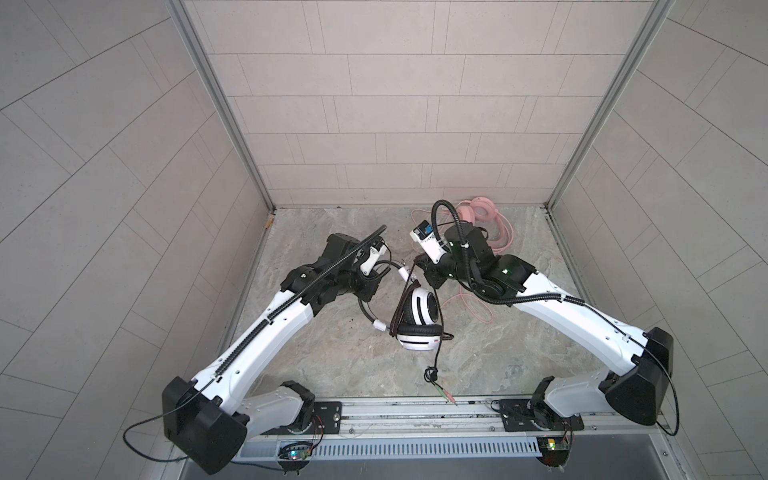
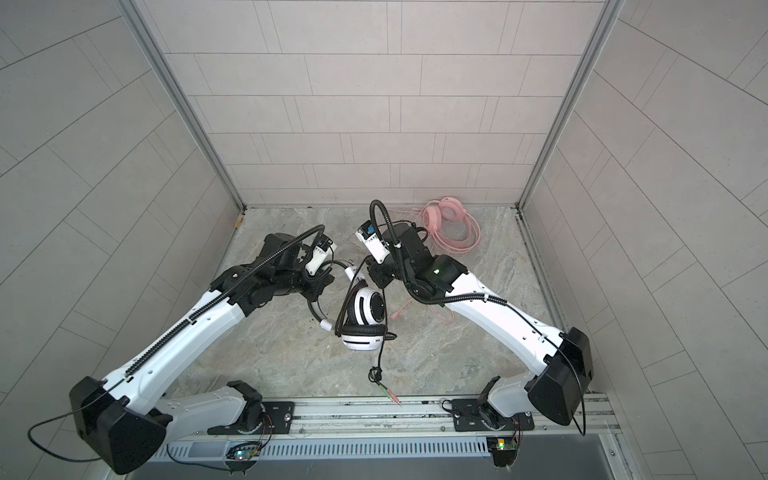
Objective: Wrap the headphones
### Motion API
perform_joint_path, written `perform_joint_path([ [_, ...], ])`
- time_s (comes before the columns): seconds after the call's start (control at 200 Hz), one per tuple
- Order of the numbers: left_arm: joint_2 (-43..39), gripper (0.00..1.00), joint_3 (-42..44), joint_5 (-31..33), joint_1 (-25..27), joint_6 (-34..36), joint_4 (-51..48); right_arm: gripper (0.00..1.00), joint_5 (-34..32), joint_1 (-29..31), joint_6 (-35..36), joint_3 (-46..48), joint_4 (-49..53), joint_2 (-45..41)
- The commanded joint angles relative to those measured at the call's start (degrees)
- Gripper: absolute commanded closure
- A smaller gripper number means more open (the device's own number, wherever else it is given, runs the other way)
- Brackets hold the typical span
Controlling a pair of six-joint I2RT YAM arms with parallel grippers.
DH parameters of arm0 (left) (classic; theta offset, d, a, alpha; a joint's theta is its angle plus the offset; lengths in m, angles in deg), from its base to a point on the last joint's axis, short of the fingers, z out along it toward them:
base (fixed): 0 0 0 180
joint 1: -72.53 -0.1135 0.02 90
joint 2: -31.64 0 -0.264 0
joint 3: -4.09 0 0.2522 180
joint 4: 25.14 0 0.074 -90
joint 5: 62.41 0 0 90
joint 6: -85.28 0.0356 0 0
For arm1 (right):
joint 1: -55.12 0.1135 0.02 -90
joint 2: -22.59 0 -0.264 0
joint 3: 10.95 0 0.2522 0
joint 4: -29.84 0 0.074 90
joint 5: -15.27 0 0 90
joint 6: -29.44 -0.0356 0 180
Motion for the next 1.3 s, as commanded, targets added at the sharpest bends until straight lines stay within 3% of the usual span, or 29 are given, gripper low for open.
perform_joint_path([
  [0.0,-1.61,1.00,0.17,-7.36,0.15,-1.14,3.77,0.89,1.24,-0.97,-1.99,1.61,-3.81,-0.15],
  [0.33,-4.56,1.00,1.47,-6.58,-0.37,-2.88,5.85,0.87,4.26,-2.22,-5.21,6.88,-8.52,0.82],
  [0.52,-6.92,1.00,2.70,-2.38,-0.63,-3.15,6.41,0.90,3.43,-3.81,-7.28,9.63,-10.85,0.41],
  [0.686,-8.00,1.00,3.49,-5.59,-0.77,-3.56,8.42,0.90,4.52,-6.14,-8.64,10.49,-11.07,0.55],
  [0.816,-8.30,1.00,3.65,-5.84,-1.18,-4.01,8.97,0.87,6.26,-6.31,-9.44,11.64,-12.20,1.46],
  [0.956,-9.06,1.00,4.14,-6.59,-1.45,-4.38,9.74,0.76,7.98,-6.33,-10.05,12.07,-12.74,3.81],
  [1.291,-10.30,1.00,5.12,-9.23,-2.44,-5.16,12.03,0.72,7.42,-6.57,-12.82,12.46,-14.17,10.62],
])
